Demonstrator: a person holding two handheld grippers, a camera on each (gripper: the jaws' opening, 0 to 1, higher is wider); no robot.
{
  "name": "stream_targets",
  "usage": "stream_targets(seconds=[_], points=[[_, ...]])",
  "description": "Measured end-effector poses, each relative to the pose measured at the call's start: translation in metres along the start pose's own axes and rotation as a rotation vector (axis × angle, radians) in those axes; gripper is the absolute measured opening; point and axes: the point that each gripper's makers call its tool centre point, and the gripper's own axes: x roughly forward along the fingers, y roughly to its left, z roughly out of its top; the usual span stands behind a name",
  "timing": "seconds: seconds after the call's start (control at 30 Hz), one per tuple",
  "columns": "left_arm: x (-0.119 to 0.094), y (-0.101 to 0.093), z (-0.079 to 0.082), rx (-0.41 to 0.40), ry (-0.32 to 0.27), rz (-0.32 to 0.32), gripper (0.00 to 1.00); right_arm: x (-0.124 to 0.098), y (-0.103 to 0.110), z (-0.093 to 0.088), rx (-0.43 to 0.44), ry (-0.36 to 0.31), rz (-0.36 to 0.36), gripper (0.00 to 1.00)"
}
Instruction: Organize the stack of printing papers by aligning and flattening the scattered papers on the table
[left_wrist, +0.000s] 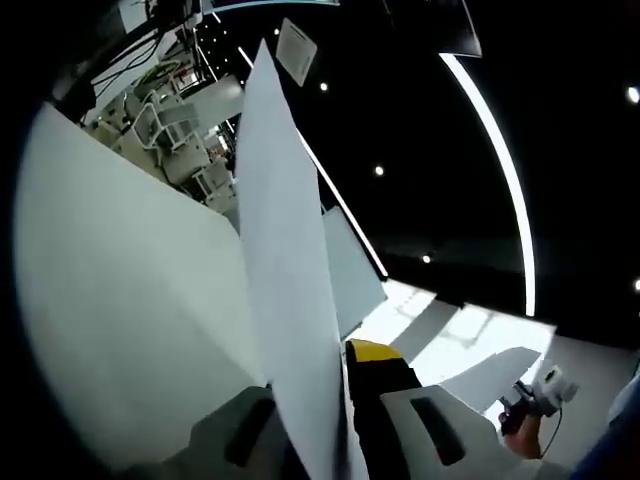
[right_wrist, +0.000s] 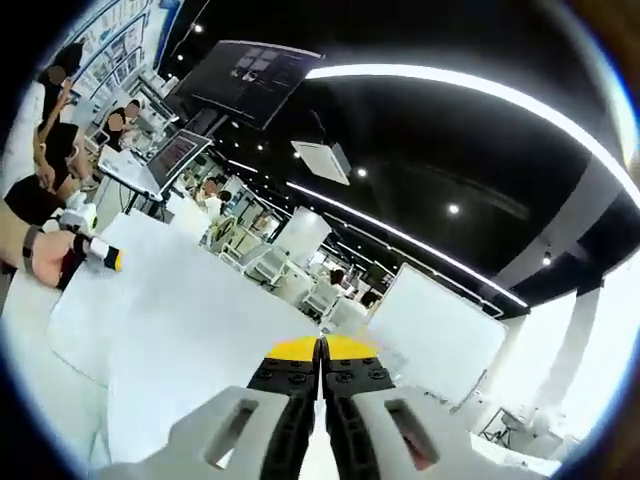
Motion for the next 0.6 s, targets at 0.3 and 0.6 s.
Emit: stream_targets(seconds=[0.3, 0.6], points=[[-0.001, -0.001, -0.002, 0.010, 0.002, 0.002, 0.08, 0.013, 0.013, 0.004, 0.073, -0.011, 0.048, 0.00], [-0.001, -0.002, -0.004, 0.023, 0.007, 0.003, 0.08, 0.026, 0.016, 0.006, 0.096, 0.002, 0.065, 0.00]])
